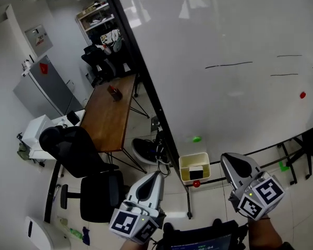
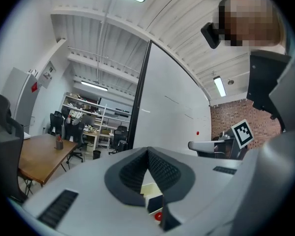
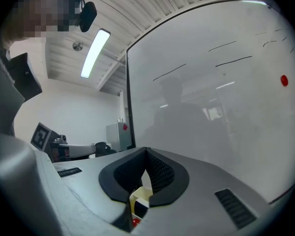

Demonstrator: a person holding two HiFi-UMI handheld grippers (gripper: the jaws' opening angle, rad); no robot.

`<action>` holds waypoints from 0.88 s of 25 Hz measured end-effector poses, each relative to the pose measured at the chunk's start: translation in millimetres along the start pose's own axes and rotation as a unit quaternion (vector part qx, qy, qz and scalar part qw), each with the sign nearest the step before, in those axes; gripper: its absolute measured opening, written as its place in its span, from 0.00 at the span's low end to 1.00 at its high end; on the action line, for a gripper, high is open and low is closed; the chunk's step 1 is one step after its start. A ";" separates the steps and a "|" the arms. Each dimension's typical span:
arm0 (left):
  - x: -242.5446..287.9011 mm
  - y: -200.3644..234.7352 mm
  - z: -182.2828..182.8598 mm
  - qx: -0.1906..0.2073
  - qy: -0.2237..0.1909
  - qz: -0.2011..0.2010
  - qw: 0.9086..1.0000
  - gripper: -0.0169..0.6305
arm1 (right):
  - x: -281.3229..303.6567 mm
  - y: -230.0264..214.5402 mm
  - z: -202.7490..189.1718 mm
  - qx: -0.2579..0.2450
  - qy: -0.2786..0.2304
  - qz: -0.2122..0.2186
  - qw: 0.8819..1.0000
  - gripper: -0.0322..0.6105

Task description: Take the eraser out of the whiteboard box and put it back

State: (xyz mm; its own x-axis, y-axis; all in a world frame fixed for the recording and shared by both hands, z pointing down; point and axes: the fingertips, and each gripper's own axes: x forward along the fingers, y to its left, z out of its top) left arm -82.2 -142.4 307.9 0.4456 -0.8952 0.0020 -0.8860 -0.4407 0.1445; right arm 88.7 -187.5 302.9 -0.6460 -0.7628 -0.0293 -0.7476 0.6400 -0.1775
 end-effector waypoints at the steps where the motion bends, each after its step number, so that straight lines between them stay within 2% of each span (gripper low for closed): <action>1: -3.2 12.9 0.5 0.001 0.002 -0.010 1.000 0.06 | 8.5 3.0 -1.4 0.006 -0.006 -0.018 1.000 0.09; 3: -9.3 47.4 1.9 0.006 0.004 -0.020 1.000 0.06 | 28.6 13.4 -4.1 0.011 -0.014 -0.045 0.999 0.09; 6: -14.4 102.7 -3.8 -0.009 0.017 -0.019 1.000 0.06 | 61.4 31.9 -9.6 0.000 -0.010 -0.066 0.998 0.09; 8: -15.4 122.3 -4.0 -0.014 0.018 -0.026 0.999 0.06 | 75.7 40.2 -12.2 -0.002 -0.010 -0.079 0.997 0.09; 16: -10.4 137.7 4.2 -0.016 0.002 -0.052 0.999 0.06 | 97.6 50.5 -21.9 -0.007 -0.003 -0.102 0.995 0.10; 19: -8.3 136.8 7.1 -0.018 -0.003 -0.054 0.998 0.06 | 102.0 52.0 -26.5 -0.010 0.011 -0.100 0.995 0.25; 22: -3.9 135.6 2.4 -0.019 -0.002 -0.055 0.998 0.06 | 106.5 48.4 -40.3 -0.013 0.035 -0.104 0.994 0.28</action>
State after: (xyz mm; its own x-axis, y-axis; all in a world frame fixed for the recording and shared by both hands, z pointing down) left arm -204.4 -198.8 325.1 0.5392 -0.8419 -0.0207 -0.8261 -0.5336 0.1812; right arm -22.5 -234.0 330.8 -0.4855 -0.8712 0.0731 -0.8692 0.4720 -0.1474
